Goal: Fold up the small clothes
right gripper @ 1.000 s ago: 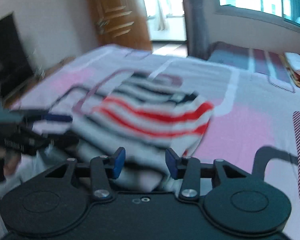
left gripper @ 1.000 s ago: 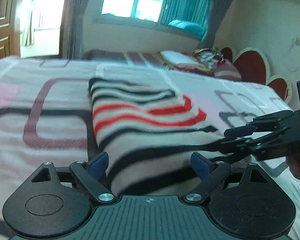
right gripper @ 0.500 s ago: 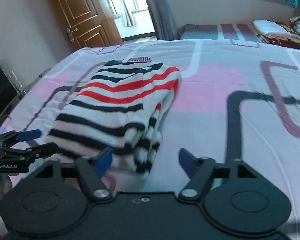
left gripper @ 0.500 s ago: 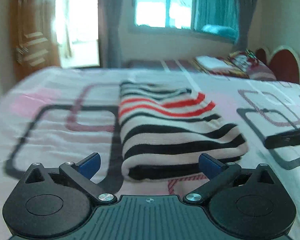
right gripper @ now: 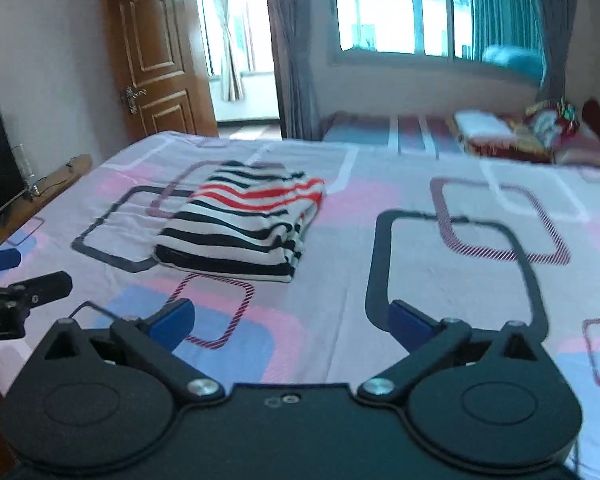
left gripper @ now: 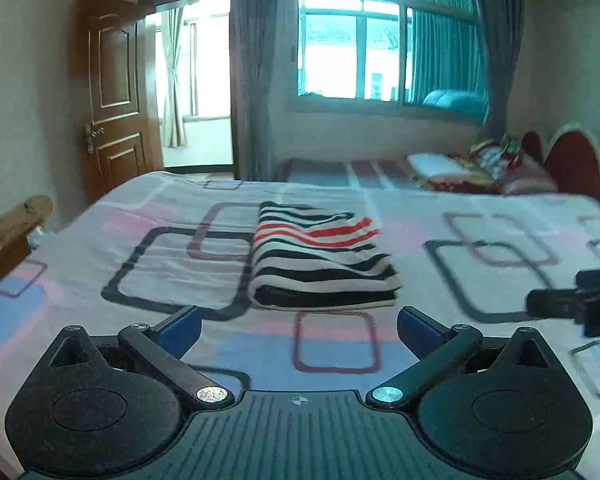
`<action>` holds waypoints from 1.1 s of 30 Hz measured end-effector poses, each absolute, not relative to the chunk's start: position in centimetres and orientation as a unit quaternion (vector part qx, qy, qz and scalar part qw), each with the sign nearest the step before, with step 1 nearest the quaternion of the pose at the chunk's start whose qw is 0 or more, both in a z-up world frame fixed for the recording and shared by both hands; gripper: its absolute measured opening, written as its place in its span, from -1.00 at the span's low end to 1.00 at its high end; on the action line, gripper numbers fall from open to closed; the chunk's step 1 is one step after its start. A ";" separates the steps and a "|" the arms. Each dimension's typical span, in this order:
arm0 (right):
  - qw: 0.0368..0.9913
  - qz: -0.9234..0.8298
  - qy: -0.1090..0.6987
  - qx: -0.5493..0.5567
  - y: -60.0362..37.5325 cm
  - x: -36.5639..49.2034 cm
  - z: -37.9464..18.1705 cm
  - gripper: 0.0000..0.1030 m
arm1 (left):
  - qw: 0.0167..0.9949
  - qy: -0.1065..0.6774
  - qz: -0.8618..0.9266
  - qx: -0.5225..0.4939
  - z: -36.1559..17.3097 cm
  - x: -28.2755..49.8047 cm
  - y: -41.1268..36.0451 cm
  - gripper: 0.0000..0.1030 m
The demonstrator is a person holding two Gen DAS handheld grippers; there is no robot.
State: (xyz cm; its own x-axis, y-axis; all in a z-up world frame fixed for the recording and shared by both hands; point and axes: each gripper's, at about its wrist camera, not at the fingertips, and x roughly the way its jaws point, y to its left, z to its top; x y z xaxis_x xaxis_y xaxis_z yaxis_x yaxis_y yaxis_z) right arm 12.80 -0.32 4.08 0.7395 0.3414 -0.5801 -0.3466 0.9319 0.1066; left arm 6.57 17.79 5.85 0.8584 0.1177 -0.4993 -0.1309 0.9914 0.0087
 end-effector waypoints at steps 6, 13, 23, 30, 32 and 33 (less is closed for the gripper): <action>0.938 0.188 0.290 -0.008 -0.2 9.4 5.7 0.99 | 0.966 0.252 0.059 -0.016 6.7 3.2 17.2 1.00; 0.941 0.182 0.284 -0.015 0.1 8.5 6.2 0.99 | 0.969 0.243 0.047 -0.016 7.2 2.6 16.6 1.00; 0.944 0.178 0.278 -0.014 0.0 7.8 6.2 0.99 | 0.969 0.241 0.050 -0.017 7.7 2.0 16.4 1.00; 0.945 0.172 0.279 -0.010 -0.5 8.0 6.2 0.99 | 0.970 0.240 0.046 -0.016 7.7 2.2 16.3 1.00; 0.945 0.172 0.278 -0.008 -0.6 8.0 6.1 0.99 | 0.970 0.239 0.046 -0.016 7.7 2.2 16.3 1.00; 0.945 0.172 0.279 -0.008 -0.6 8.0 6.1 0.99 | 0.970 0.240 0.045 -0.015 7.7 2.3 16.3 1.00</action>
State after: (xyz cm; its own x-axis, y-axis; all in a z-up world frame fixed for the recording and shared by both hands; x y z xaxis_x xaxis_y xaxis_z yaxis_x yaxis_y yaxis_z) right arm 8.00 -0.59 6.12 0.7851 0.3214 -0.5294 -0.3298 0.9405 0.0819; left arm 2.27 16.30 7.72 0.8808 0.0796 -0.4668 -0.0939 0.9956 -0.0076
